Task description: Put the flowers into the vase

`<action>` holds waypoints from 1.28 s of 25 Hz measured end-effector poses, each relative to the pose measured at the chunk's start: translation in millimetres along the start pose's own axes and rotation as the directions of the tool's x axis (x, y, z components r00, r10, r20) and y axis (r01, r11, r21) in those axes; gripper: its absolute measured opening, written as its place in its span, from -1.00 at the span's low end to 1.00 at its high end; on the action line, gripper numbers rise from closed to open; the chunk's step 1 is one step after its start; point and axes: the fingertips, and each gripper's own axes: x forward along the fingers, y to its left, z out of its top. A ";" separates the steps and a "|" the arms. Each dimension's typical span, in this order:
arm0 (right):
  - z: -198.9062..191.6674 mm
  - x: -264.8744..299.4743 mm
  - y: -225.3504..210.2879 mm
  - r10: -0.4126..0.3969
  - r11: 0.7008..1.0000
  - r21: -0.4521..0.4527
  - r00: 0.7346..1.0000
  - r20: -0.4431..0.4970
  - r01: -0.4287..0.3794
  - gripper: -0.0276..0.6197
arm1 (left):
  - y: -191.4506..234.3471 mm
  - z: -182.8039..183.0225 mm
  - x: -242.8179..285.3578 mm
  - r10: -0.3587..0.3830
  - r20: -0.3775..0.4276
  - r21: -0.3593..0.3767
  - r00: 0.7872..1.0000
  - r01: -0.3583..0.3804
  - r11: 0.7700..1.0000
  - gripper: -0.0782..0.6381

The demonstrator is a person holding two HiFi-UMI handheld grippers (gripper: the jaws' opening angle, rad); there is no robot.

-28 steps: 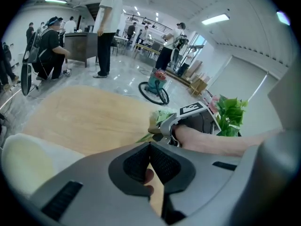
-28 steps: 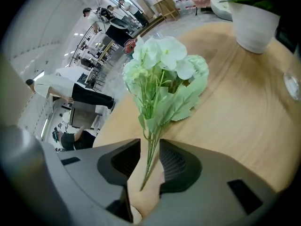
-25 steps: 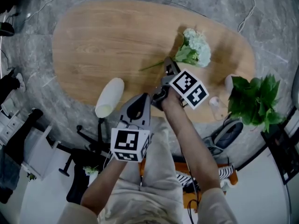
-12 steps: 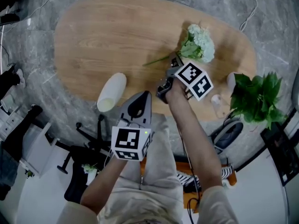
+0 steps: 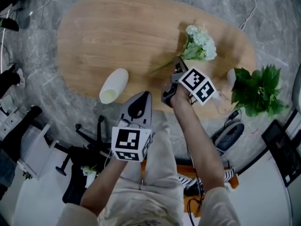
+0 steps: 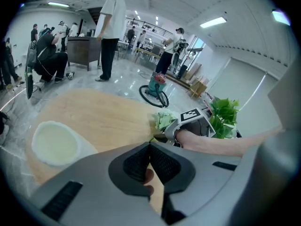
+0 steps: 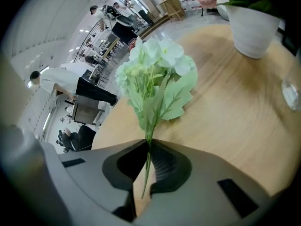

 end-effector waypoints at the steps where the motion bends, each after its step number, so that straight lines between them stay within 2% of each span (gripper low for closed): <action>1: -1.6 -4.6 -0.7 0.006 1.000 -0.008 1.000 0.003 -0.006 -0.84 | -1.5 -0.3 -3.2 -0.002 0.003 0.002 1.000 0.002 1.000 -0.78; 10: -18.6 -43.4 10.5 0.089 0.991 -0.103 0.995 0.034 -0.085 -0.85 | 0.9 -5.4 -30.9 -0.008 0.033 0.012 0.999 0.008 1.000 -0.78; 15: -20.3 -65.4 26.4 0.151 0.970 -0.204 0.984 0.096 -0.129 -0.85 | 4.7 -7.2 -46.7 -0.001 0.052 0.008 0.999 0.001 1.000 -0.78; 21: -28.6 -85.8 47.6 0.220 0.946 -0.267 0.968 0.121 -0.181 -0.85 | 10.5 -10.3 -66.5 -0.006 0.079 -0.008 0.997 0.007 1.000 -0.78; 27: -34.6 -96.3 65.1 0.264 0.929 -0.306 0.953 0.148 -0.210 -0.85 | 22.0 -10.0 -82.5 0.019 0.118 -0.017 0.993 -0.017 1.000 -0.79; 32: -36.5 -110.7 78.2 0.311 0.906 -0.356 0.931 0.193 -0.229 -0.85 | 27.3 -14.1 -92.5 0.027 0.129 -0.028 0.991 -0.024 0.999 -0.78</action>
